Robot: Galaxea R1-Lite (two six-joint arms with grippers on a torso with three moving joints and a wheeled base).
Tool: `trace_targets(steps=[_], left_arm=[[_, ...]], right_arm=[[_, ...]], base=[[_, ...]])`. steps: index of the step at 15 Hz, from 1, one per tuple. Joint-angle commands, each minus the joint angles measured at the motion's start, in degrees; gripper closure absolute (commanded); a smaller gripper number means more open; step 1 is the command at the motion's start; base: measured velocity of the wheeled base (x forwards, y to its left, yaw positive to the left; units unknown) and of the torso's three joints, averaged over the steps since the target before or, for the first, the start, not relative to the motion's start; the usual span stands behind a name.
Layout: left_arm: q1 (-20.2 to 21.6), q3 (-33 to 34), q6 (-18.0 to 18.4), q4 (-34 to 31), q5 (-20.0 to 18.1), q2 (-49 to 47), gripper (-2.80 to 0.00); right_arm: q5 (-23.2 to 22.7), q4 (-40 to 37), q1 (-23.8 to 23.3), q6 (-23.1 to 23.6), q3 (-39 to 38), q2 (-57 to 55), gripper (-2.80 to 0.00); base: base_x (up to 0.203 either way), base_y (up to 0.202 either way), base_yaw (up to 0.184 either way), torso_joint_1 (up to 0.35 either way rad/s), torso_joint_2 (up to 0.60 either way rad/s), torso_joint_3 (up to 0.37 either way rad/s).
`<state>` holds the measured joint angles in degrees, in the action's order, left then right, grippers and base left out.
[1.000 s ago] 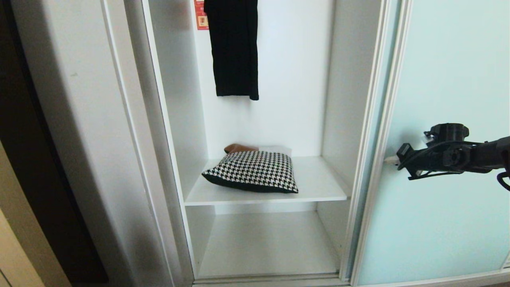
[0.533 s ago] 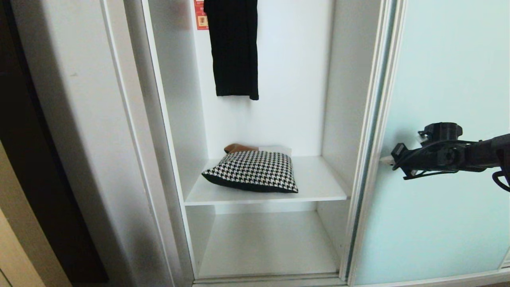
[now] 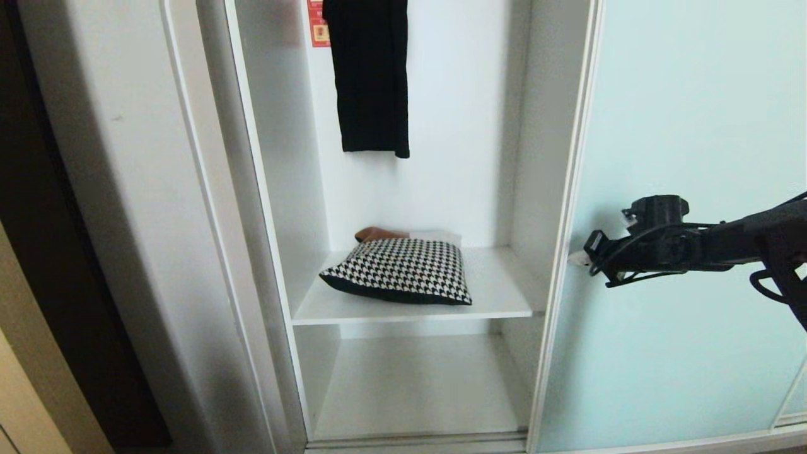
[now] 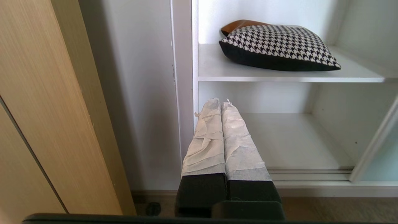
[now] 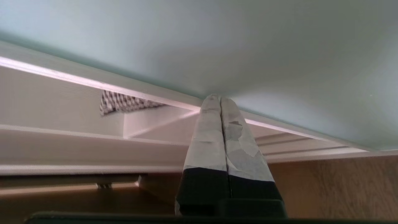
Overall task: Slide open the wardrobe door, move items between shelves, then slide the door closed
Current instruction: Close the door
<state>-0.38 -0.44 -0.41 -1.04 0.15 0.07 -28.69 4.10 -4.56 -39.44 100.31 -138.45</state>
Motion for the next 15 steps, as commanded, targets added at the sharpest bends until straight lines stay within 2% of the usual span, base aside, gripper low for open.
trace_targets(steps=[1, 8, 15], left_arm=[[-0.06, 0.00, -0.02, -0.02, 0.03, -0.07, 0.00], [0.03, 0.00, -0.02, -0.02, 0.03, -0.07, 0.00], [-0.06, 0.00, -0.02, -0.02, 0.03, -0.07, 0.00]], right_arm=[[0.17, 0.04, 4.25, -0.16, -1.05, 1.41, 0.00], [4.27, 0.20, 16.60, -0.11, -3.01, 4.54, 0.00], [4.21, 0.46, 23.87, 3.38, -17.34, 19.65, 0.00]], base=[[0.000, 0.000, 0.000, 0.000, 0.00, 0.000], [0.000, 0.000, 0.000, 0.000, 0.00, 0.000], [0.000, 0.000, 0.000, 0.000, 0.00, 0.000]])
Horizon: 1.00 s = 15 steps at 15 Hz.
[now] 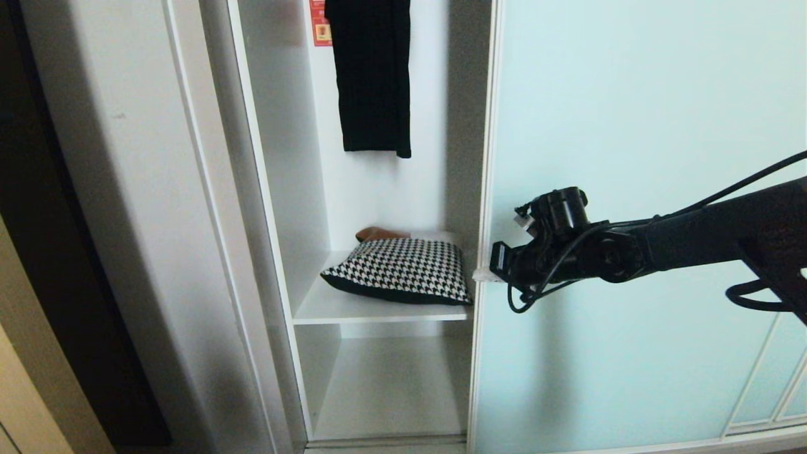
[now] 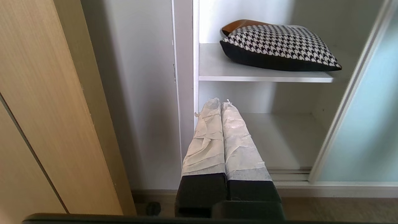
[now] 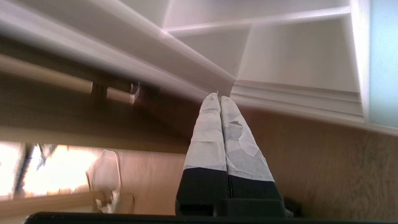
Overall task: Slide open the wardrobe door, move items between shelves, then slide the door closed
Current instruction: Close the door
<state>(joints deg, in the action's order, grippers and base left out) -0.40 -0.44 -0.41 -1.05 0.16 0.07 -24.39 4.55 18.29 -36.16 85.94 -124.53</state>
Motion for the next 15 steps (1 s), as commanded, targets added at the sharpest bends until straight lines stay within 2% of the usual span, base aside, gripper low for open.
trace_targets(steps=[1, 4, 9, 15], left_arm=[[0.05, 0.00, -0.02, -0.01, 0.02, -0.07, 0.00], [-0.01, 0.00, -0.02, -0.01, 0.02, -0.07, 0.00], [0.02, 0.00, -0.02, -0.01, 0.02, -0.07, 0.00], [0.02, 0.00, -0.02, -0.01, 0.02, -0.07, 0.00]], right_arm=[[-0.07, 0.12, 1.49, 0.46, -4.80, 8.15, 0.00], [0.00, 1.89, 3.26, 0.77, -10.70, 15.14, 0.00], [0.11, 8.58, 4.79, 2.86, -26.77, 28.68, 0.00], [0.19, 9.73, 0.23, 8.04, -40.75, 48.37, 0.00]], base=[[0.000, 0.000, 0.000, 0.000, 0.00, 0.000], [0.000, 0.000, 0.000, 0.000, 0.00, 0.000], [0.000, 0.000, 0.000, 0.000, 0.00, 0.000], [0.000, 0.000, 0.000, 0.000, 0.00, 0.000]])
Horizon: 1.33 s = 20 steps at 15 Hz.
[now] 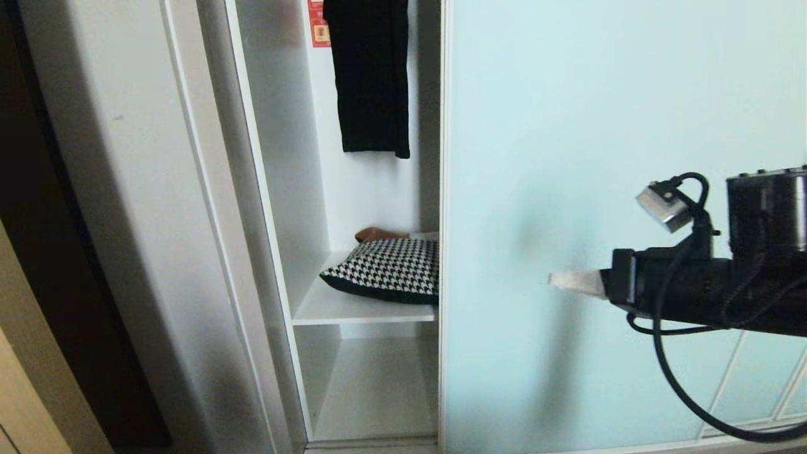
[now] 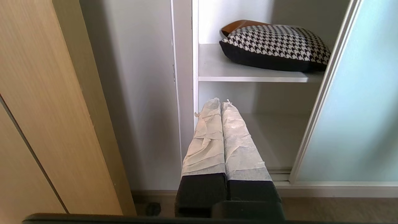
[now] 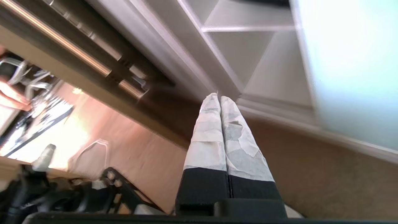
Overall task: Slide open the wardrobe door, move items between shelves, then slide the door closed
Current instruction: Close the door
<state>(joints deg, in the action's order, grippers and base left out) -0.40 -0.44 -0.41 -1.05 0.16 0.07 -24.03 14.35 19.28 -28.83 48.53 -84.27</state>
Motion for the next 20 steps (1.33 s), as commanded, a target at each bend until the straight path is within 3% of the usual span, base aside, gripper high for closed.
trace_targets(steps=[1, 6, 9, 12, 14, 15, 18, 20], left_arm=[[0.05, 0.00, -0.03, -0.01, 0.02, -0.07, 0.00], [-0.03, 0.00, -0.03, -0.01, 0.02, -0.07, 0.00], [-0.01, 0.00, -0.03, -0.01, 0.02, -0.07, 0.00], [-0.03, 0.00, -0.03, -0.01, 0.02, -0.07, 0.00], [0.04, 0.00, -0.03, -0.01, 0.02, -0.07, 0.00], [-0.03, 0.00, -0.03, -0.01, 0.02, -0.07, 0.00], [-0.04, 0.00, -0.03, -0.01, 0.02, -0.07, 0.00], [0.05, 0.00, -0.03, -0.01, 0.02, 0.01, 0.00]], right_arm=[[-0.16, -0.63, -1.03, 2.23, -6.15, 11.75, 0.00], [1.00, -6.67, -6.22, 12.23, -20.50, 35.51, 0.00], [6.77, -10.05, -9.16, 18.29, -28.46, 52.35, 0.00], [10.54, -17.90, -11.24, 21.17, -31.95, 66.25, 0.00], [18.36, -20.07, -12.06, 21.90, -35.94, 68.45, 0.00], [20.14, -21.43, -12.31, 21.97, -36.89, 68.45, 0.00], [16.63, -24.27, -13.95, 24.85, -37.49, 68.49, 0.00], [15.26, -19.29, -14.14, 29.18, -42.01, 68.39, 0.00]], base=[[0.000, 0.000, 0.000, 0.000, 0.00, 0.000], [0.000, 0.000, 0.000, 0.000, 0.00, 0.000], [0.000, 0.000, 0.000, 0.000, 0.00, 0.000], [0.000, 0.000, 0.000, 0.000, 0.00, 0.000], [0.000, 0.000, 0.000, 0.000, 0.00, 0.000], [0.000, 0.000, 0.000, 0.000, 0.00, 0.000], [0.000, 0.000, 0.000, 0.000, 0.00, 0.000], [0.000, 0.000, 0.000, 0.000, 0.00, 0.000]])
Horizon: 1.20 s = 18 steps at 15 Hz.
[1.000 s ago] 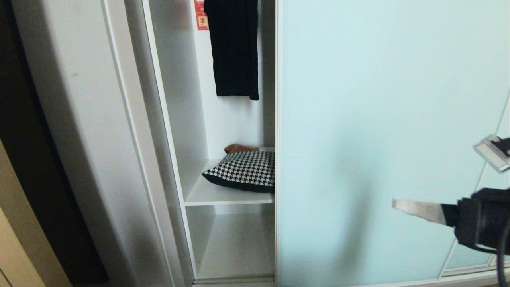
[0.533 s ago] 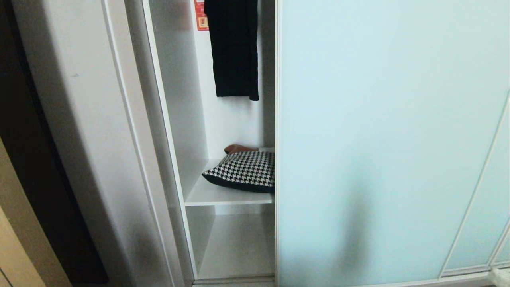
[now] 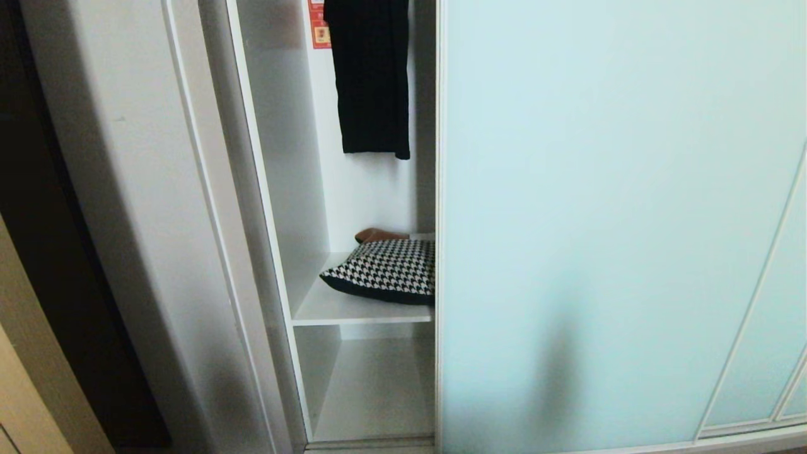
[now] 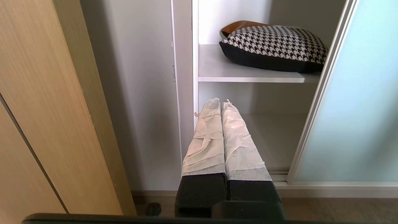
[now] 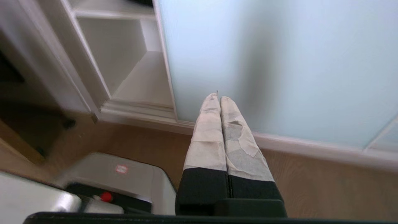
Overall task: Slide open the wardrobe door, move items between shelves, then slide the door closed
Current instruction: Close the door
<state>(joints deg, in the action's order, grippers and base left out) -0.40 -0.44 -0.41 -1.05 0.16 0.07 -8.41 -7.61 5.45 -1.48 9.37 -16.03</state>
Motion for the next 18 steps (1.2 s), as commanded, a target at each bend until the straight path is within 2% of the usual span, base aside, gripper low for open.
trace_targets(steps=[1, 2, 3, 4, 6, 9, 13, 16, 18], left_arm=[[0.01, 0.00, -0.02, -0.01, 0.02, -0.07, 0.00], [-0.03, 0.00, -0.02, -0.01, 0.02, -0.07, 0.00], [-0.04, 0.00, -0.02, -0.01, 0.02, -0.07, 0.00], [-0.03, 0.00, -0.02, -0.01, 0.02, -0.07, 0.00], [-0.02, 0.00, -0.02, -0.01, 0.02, -0.07, 0.00], [-0.04, 0.00, -0.02, -0.01, 0.02, -0.07, 0.00], [-0.01, 0.00, -0.02, -0.01, 0.02, -0.07, 0.00], [0.02, 0.00, -0.02, -0.01, 0.02, -0.07, 0.00], [0.00, 0.00, -0.02, -0.01, 0.02, -0.07, 0.00]], right_arm=[[-0.24, 7.81, -0.34, 2.66, -6.24, 0.14, 0.00], [0.31, 13.85, -0.35, 2.74, -8.46, 0.12, 0.00], [1.39, 16.39, -0.30, 1.25, -9.19, 0.11, 0.00], [2.46, 15.58, -0.27, -0.32, -9.44, 0.12, 0.00], [4.55, 13.14, -0.35, -0.60, -9.41, 0.21, 0.00], [5.28, 12.20, -5.40, -0.34, -9.42, 3.04, 0.00], [5.62, 11.21, -5.74, -0.19, -9.41, 15.09, 0.00], [9.14, 9.65, -5.72, -1.70, -9.38, 16.12, 0.00], [8.87, 8.58, -5.71, 0.68, -9.43, 16.12, 0.00]], base=[[0.000, 0.000, 0.000, 0.000, 0.00, 0.000], [0.000, 0.000, 0.000, 0.000, 0.00, 0.000], [0.000, 0.000, 0.000, 0.000, 0.00, 0.000], [0.000, 0.000, 0.000, 0.000, 0.00, 0.000], [0.000, 0.000, 0.000, 0.000, 0.00, 0.000], [0.000, 0.000, 0.000, 0.000, 0.00, 0.000], [0.000, 0.000, 0.000, 0.000, 0.00, 0.000], [0.000, 0.000, 0.000, 0.000, 0.00, 0.000], [0.000, 0.000, 0.000, 0.000, 0.00, 0.000]])
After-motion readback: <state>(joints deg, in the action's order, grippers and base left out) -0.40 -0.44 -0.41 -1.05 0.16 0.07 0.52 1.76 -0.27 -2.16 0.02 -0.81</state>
